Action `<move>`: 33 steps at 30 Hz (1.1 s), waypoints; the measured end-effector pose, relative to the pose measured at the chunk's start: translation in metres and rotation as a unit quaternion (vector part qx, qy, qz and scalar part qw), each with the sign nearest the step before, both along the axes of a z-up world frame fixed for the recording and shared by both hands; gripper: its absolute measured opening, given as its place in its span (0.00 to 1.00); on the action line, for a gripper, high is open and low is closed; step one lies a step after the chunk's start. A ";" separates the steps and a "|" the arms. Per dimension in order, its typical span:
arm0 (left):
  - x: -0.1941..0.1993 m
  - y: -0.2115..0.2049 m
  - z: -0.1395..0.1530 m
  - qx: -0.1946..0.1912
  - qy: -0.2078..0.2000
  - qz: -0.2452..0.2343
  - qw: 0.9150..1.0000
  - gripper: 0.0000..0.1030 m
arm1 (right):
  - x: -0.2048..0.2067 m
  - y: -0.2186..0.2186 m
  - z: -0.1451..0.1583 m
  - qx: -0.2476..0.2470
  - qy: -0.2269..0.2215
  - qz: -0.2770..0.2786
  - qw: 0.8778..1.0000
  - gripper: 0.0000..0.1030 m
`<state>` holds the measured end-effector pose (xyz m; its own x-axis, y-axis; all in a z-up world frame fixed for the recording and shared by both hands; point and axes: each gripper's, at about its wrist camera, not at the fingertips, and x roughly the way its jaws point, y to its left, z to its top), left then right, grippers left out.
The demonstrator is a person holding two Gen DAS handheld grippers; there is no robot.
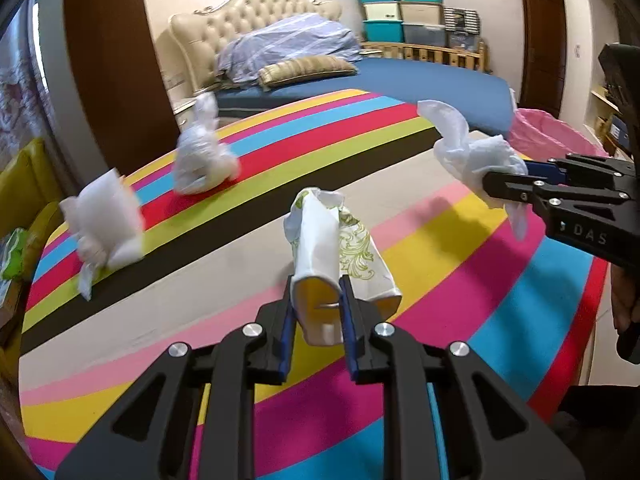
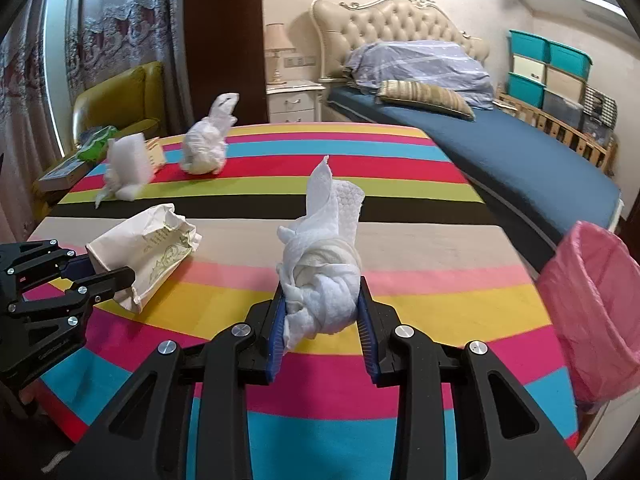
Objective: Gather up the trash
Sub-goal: 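Carry the paper packet and tissue bundle over the pink wastebasket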
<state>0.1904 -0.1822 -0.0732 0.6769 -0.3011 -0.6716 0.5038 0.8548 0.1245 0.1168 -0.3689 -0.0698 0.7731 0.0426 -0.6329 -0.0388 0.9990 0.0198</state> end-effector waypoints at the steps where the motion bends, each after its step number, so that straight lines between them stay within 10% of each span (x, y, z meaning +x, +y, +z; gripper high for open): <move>1: 0.000 -0.002 0.000 0.000 -0.001 -0.003 1.000 0.19 | -0.002 -0.004 -0.001 0.001 -0.001 -0.004 1.000 0.30; 17: -0.003 -0.090 0.020 -0.001 -0.018 -0.088 0.996 0.17 | -0.033 -0.089 0.008 0.005 -0.022 -0.082 0.996 0.30; 33: -0.012 -0.255 0.048 -0.045 0.010 -0.241 0.969 0.17 | -0.079 -0.231 0.006 0.001 -0.021 -0.222 0.975 0.30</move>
<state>0.1783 -0.4375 -0.0257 0.4300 -0.6371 -0.6397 0.8490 0.5263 0.0466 0.0380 -0.6001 -0.0638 0.7407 -0.3015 -0.6004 0.3975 0.9171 0.0299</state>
